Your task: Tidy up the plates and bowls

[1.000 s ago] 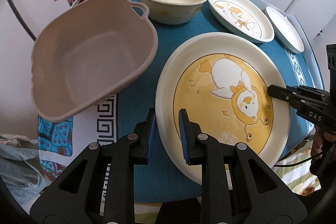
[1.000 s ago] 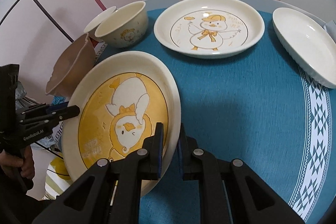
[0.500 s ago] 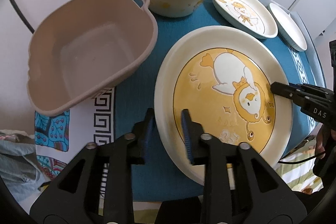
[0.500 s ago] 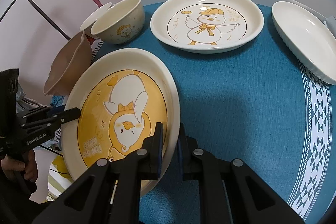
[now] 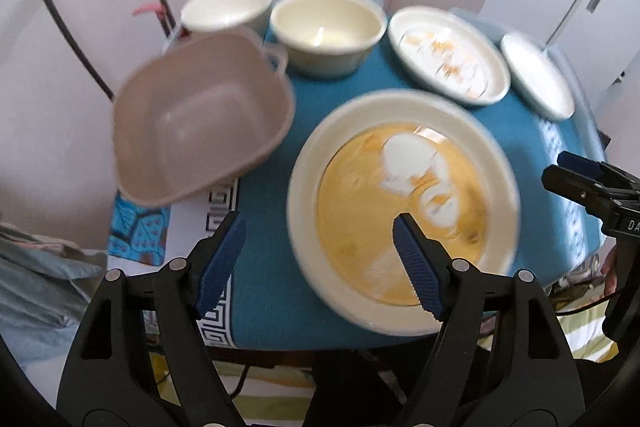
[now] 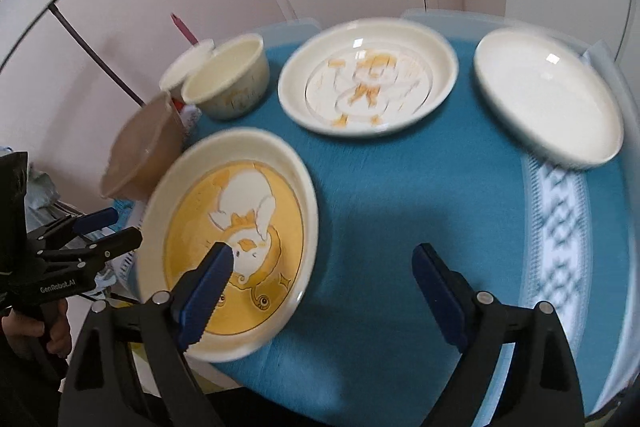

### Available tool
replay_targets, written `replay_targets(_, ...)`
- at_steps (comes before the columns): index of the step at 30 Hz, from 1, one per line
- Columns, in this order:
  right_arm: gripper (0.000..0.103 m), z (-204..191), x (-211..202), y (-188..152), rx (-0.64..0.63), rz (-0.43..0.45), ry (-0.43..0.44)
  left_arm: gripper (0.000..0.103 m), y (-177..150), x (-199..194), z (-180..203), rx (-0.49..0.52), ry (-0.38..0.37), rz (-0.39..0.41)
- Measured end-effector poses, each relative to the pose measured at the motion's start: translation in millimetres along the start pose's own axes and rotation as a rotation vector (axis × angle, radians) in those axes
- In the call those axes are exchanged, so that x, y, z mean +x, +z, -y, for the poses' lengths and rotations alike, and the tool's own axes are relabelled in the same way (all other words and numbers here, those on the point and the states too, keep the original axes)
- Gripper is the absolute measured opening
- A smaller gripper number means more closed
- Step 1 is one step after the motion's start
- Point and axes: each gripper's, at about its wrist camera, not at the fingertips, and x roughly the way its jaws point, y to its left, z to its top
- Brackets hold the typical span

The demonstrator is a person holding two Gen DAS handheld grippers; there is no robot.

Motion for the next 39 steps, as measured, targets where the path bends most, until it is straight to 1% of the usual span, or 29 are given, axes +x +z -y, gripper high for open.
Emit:
replay_targets(5, 0.089, 23, -59, 9, 0.013, 0.105, -0.024, 0.075, 28, -42, 48, 0.042, -0.046, 0.100)
replay_targets(6, 0.089, 30, -72, 10, 0.016, 0.127, -0.031, 0.077, 36, -48, 58, 0.054, -0.056, 0.116)
replay_targets(7, 0.089, 35, -82, 12, 0.020, 0.144, -0.038, 0.085, 44, -54, 72, 0.070, -0.068, 0.134)
replay_targets(8, 0.089, 44, -94, 13, 0.028, 0.174, -0.045, 0.090, 51, -59, 85, 0.090, -0.083, 0.153)
replay_targets(9, 0.091, 51, -107, 14, 0.039, 0.208, -0.050, 0.099, 59, -63, 101, 0.116, -0.101, 0.174)
replay_targets(10, 0.092, 58, -117, 14, 0.053, 0.239, -0.055, 0.103, 68, -67, 118, 0.145, -0.120, 0.196)
replay_targets(11, 0.098, 66, -128, 15, 0.075, 0.271, -0.055, 0.103, 76, -70, 133, 0.175, -0.140, 0.216)
replay_targets(12, 0.100, 75, -138, 16, 0.098, 0.289, -0.049, 0.103, 83, -72, 146, 0.198, -0.157, 0.229)
replay_targets(15, 0.100, 96, -162, 21, 0.142, 0.342, -0.071, 0.103, 112, -73, 186, 0.277, -0.222, 0.251)
replay_targets(16, 0.100, 101, -166, 24, 0.139, 0.343, -0.088, 0.103, 121, -72, 196, 0.300, -0.239, 0.252)
replay_targets(19, 0.100, 108, -167, 39, 0.121, 0.283, -0.180, 0.103, 148, -67, 225, 0.379, -0.286, 0.249)
replay_targets(21, 0.100, 117, -164, 45, 0.149, 0.277, -0.223, 0.103, 169, -52, 245, 0.436, -0.334, 0.218)
replay_targets(22, 0.101, 124, -158, 48, 0.171, 0.277, -0.220, 0.103, 177, -43, 251, 0.454, -0.347, 0.200)
replay_targets(23, 0.101, 132, -153, 48, 0.185, 0.270, -0.195, 0.103, 183, -37, 257, 0.469, -0.359, 0.180)
replay_targets(24, 0.100, 140, -144, 47, 0.209, 0.253, -0.172, 0.103, 192, -20, 264, 0.492, -0.385, 0.139)
replay_targets(27, 0.100, 165, -112, 45, 0.310, 0.200, -0.137, 0.103, 208, 25, 271, 0.535, -0.419, 0.042)
replay_targets(29, 0.100, 174, -98, 40, 0.350, 0.207, -0.135, 0.103, 213, 55, 274, 0.568, -0.432, -0.021)
replay_targets(32, 0.100, 191, -74, 39, 0.419, 0.204, -0.131, 0.102, 218, 91, 276, 0.584, -0.461, -0.075)
replay_targets(33, 0.100, 196, -65, 38, 0.448, 0.202, -0.120, 0.100, 222, 107, 278, 0.584, -0.473, -0.100)
replay_targets(35, 0.100, 202, -50, 35, 0.507, 0.197, -0.104, 0.090, 224, 130, 278, 0.580, -0.489, -0.144)
replay_targets(36, 0.099, 205, -42, 35, 0.532, 0.195, -0.099, 0.082, 227, 141, 279, 0.579, -0.495, -0.166)
replay_targets(37, 0.097, 207, -35, 33, 0.555, 0.195, -0.098, 0.079, 228, 148, 279, 0.579, -0.499, -0.179)
replay_targets(39, 0.089, 210, -23, 33, 0.594, 0.181, -0.112, 0.075, 229, 165, 279, 0.583, -0.511, -0.205)
